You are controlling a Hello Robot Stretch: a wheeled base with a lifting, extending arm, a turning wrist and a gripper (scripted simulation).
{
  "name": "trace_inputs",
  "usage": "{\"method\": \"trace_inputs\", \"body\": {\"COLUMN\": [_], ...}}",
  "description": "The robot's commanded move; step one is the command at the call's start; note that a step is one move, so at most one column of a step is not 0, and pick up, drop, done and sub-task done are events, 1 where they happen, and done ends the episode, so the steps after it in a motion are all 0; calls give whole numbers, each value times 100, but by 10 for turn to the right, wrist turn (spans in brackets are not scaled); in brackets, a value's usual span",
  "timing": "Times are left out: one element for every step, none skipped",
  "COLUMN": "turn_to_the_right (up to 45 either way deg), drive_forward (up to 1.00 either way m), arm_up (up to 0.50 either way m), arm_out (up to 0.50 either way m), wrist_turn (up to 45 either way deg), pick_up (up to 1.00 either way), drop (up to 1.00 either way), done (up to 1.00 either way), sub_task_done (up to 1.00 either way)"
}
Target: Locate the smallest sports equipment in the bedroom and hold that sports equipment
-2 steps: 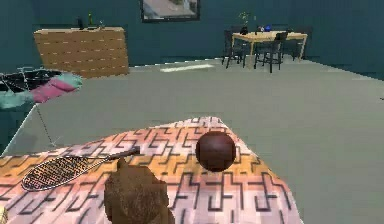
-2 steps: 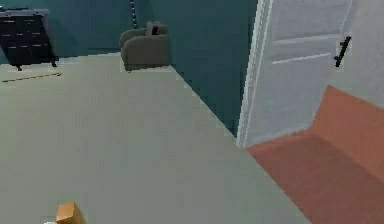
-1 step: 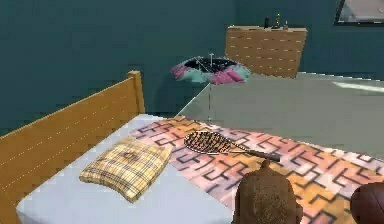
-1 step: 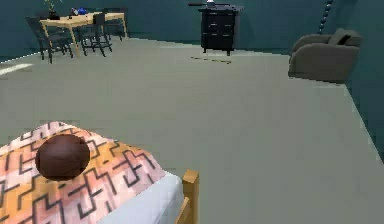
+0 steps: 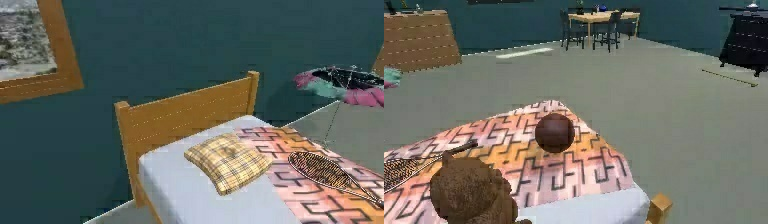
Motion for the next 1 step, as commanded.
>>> {"method": "trace_inputs", "body": {"turn_to_the_right": [450], "drive_forward": [0], "arm_up": [0], "arm_out": [0], "wrist_turn": [0], "pick_up": [0], "drop": [0], "done": [0], "sub_task_done": [0]}}
